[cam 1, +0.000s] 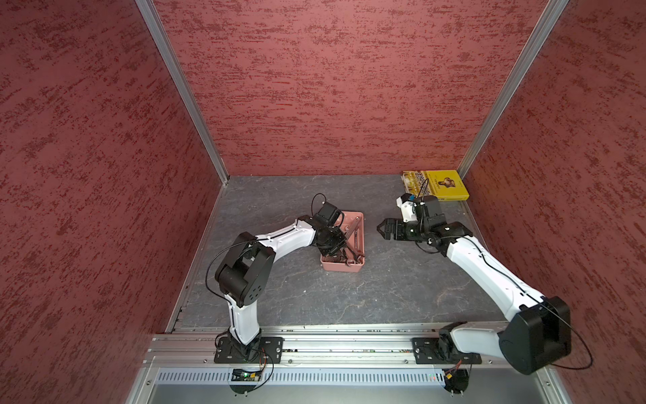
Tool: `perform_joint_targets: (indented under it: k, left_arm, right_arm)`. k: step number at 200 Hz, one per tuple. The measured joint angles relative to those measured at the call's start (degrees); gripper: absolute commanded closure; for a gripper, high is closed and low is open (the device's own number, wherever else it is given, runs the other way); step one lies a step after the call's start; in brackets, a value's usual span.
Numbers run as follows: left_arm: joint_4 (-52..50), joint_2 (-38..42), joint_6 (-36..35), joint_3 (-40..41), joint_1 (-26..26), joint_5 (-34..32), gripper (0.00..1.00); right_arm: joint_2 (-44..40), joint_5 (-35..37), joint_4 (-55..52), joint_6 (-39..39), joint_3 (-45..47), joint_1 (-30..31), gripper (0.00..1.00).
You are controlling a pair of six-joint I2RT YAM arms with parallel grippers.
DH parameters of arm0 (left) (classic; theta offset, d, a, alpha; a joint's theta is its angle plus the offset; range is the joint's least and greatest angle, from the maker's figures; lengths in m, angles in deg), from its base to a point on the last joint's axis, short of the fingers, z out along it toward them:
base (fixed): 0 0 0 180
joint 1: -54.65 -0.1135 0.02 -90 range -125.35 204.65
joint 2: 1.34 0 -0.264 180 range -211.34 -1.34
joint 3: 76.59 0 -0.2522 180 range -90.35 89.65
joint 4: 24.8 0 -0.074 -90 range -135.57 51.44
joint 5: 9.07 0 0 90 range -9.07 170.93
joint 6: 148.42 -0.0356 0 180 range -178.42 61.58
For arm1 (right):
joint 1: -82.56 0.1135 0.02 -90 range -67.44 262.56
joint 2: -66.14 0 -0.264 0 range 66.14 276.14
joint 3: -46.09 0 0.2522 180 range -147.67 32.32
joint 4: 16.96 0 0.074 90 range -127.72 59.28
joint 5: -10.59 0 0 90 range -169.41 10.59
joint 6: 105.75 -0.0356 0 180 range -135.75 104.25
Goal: Take out the wrench from the storage box
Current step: Pick up the wrench from the storage box.
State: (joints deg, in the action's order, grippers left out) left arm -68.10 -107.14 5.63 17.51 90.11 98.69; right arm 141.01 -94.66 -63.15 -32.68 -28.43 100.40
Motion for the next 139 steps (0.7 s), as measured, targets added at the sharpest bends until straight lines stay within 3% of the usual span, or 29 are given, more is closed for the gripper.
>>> perform_joint_targets:
  k: [57, 139]
  left_arm:
    - [2.6, -0.1, 1.5, 1.0, -0.4, -0.2, 0.98]
    - [0.5, 0.1, 2.0, -0.3, -0.4, -0.9, 1.00]
  right_arm:
    - [0.0, -0.1, 0.0, 0.0, 0.0, -0.6, 0.02]
    - [0.0, -0.6, 0.0, 0.0, 0.0, -0.8, 0.02]
